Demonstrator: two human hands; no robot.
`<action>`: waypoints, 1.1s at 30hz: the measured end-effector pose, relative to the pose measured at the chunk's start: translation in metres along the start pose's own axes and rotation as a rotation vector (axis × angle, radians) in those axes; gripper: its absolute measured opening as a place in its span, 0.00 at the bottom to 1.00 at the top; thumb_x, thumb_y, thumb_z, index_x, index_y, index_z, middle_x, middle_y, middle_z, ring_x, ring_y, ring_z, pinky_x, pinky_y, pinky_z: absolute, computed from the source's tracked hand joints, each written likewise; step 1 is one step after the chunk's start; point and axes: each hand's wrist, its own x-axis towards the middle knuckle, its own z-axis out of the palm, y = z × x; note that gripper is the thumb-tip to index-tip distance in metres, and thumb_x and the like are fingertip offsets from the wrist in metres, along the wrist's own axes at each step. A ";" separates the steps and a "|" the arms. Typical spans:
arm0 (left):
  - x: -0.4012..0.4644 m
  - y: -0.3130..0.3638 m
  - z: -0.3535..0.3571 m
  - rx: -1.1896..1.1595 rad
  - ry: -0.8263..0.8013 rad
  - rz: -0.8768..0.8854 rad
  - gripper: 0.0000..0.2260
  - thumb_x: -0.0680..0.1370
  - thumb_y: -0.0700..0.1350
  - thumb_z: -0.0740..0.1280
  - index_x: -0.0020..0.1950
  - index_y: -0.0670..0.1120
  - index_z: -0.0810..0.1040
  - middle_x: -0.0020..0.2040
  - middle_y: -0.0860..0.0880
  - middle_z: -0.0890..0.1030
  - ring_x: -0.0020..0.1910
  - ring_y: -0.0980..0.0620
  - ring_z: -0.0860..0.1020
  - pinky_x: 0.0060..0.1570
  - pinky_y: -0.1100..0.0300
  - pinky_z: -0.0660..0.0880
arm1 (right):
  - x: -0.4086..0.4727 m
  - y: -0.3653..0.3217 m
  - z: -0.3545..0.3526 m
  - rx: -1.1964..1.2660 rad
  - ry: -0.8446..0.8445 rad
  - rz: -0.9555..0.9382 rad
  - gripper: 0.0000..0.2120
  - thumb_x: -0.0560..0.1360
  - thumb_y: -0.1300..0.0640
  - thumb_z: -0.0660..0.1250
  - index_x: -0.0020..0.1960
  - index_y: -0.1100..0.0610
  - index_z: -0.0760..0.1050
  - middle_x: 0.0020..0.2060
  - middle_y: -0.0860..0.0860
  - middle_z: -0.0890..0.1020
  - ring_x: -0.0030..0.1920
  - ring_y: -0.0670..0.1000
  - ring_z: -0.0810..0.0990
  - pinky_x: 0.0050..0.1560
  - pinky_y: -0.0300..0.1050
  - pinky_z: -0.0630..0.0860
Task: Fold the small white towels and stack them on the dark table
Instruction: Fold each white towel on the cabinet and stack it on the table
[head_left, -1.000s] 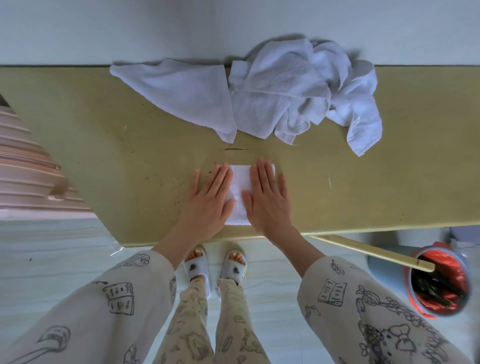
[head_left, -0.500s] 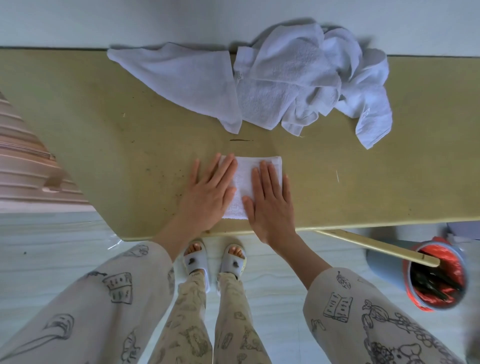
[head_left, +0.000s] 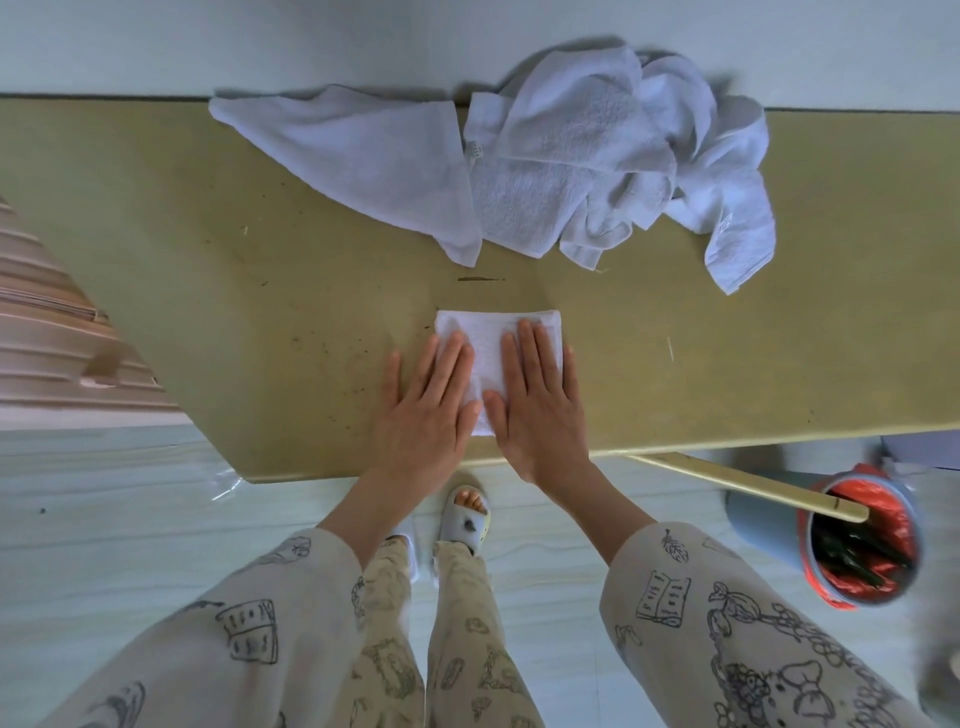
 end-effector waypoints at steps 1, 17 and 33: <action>0.001 0.000 0.001 0.010 -0.007 -0.002 0.25 0.80 0.54 0.44 0.75 0.43 0.56 0.76 0.46 0.56 0.75 0.48 0.55 0.70 0.42 0.53 | 0.000 0.000 0.000 0.003 -0.004 0.000 0.30 0.79 0.45 0.47 0.73 0.63 0.58 0.73 0.59 0.60 0.74 0.56 0.57 0.71 0.56 0.51; -0.021 -0.012 -0.004 -0.194 0.023 -0.009 0.22 0.81 0.49 0.46 0.74 0.44 0.60 0.75 0.48 0.58 0.74 0.50 0.57 0.71 0.48 0.53 | 0.044 0.008 -0.049 0.540 -0.100 0.757 0.22 0.74 0.44 0.65 0.57 0.60 0.71 0.53 0.53 0.76 0.55 0.55 0.75 0.61 0.51 0.66; -0.041 -0.018 -0.027 -0.588 -0.047 -0.167 0.26 0.78 0.54 0.44 0.72 0.45 0.64 0.74 0.49 0.63 0.73 0.50 0.60 0.72 0.56 0.54 | 0.045 -0.008 -0.070 0.860 -0.278 0.656 0.14 0.74 0.53 0.67 0.54 0.61 0.72 0.45 0.51 0.76 0.46 0.52 0.75 0.46 0.45 0.71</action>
